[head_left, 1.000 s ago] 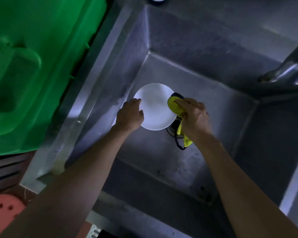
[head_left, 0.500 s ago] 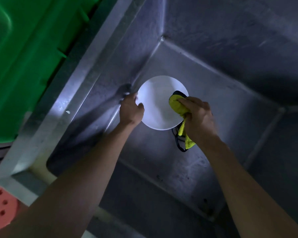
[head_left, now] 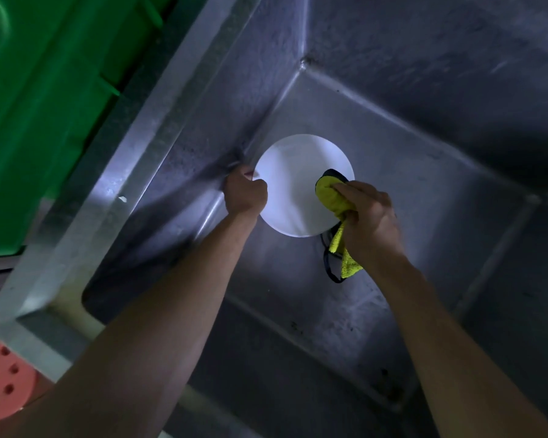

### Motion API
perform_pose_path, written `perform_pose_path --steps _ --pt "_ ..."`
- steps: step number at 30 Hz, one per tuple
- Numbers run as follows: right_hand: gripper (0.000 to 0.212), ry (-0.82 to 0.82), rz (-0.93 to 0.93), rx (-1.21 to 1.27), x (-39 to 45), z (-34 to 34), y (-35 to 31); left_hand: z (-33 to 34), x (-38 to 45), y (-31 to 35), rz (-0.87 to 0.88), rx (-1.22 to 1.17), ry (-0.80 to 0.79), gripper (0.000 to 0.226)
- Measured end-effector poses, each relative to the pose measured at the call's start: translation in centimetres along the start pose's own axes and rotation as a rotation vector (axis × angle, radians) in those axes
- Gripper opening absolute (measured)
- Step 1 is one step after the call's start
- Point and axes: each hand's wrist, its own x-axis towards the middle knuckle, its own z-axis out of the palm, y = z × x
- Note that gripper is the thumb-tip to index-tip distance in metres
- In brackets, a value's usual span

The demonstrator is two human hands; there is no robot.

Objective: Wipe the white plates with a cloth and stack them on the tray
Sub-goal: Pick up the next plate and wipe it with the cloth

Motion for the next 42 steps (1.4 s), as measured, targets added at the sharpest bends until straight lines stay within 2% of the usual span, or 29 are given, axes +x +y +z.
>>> perform_pose_path --steps 4,8,10,12,14,17,19,22,26,29,33,42 --pt "0.064 -0.002 0.001 0.021 -0.3 -0.1 0.3 -0.2 0.0 0.4 -0.025 -0.097 -0.014 0.012" --pt "0.067 0.005 0.027 0.019 -1.0 -0.4 0.6 -0.3 -0.3 0.3 -0.118 -0.183 -0.028 0.011" --pt "0.067 0.008 0.040 0.023 -1.6 -0.5 0.7 -0.5 -0.7 0.2 -0.152 -0.160 -0.035 0.023" --pt "0.067 0.015 0.056 0.025 -2.3 -0.7 0.7 -0.7 -1.5 0.1 -0.142 -0.153 -0.031 0.030" --pt "0.068 0.011 0.068 0.036 -3.2 -0.9 0.7 -0.9 -2.6 0.1 -0.084 -0.159 -0.036 0.024" --pt "0.069 0.009 0.077 0.046 -4.6 -1.6 0.4 -1.3 -4.4 0.3 -0.042 -0.118 -0.103 0.026" --pt "0.069 0.020 0.095 0.053 -5.5 -2.0 0.1 -1.5 -5.3 0.4 -0.087 -0.110 -0.162 0.035" --pt "0.067 0.030 0.114 0.069 -6.7 -2.6 -0.4 -1.9 -7.0 1.1 -0.144 -0.155 -0.241 0.035" --pt "0.065 0.063 0.111 0.092 -8.5 -3.6 -1.3 -2.2 -9.3 2.0 -0.124 -0.194 -0.360 0.049" --pt "0.064 0.064 0.103 0.097 -9.8 -4.5 -1.9 -2.5 -11.2 2.7 -0.144 -0.283 -0.468 0.050" --pt "0.062 0.019 0.118 0.158 -11.4 -6.3 -3.1 -3.8 -13.7 3.5 -0.149 -0.308 -0.487 0.051" --pt "0.059 0.111 0.004 0.178 -14.4 -12.4 -7.0 -8.7 -21.2 5.6 -0.135 -0.438 -0.670 0.046"
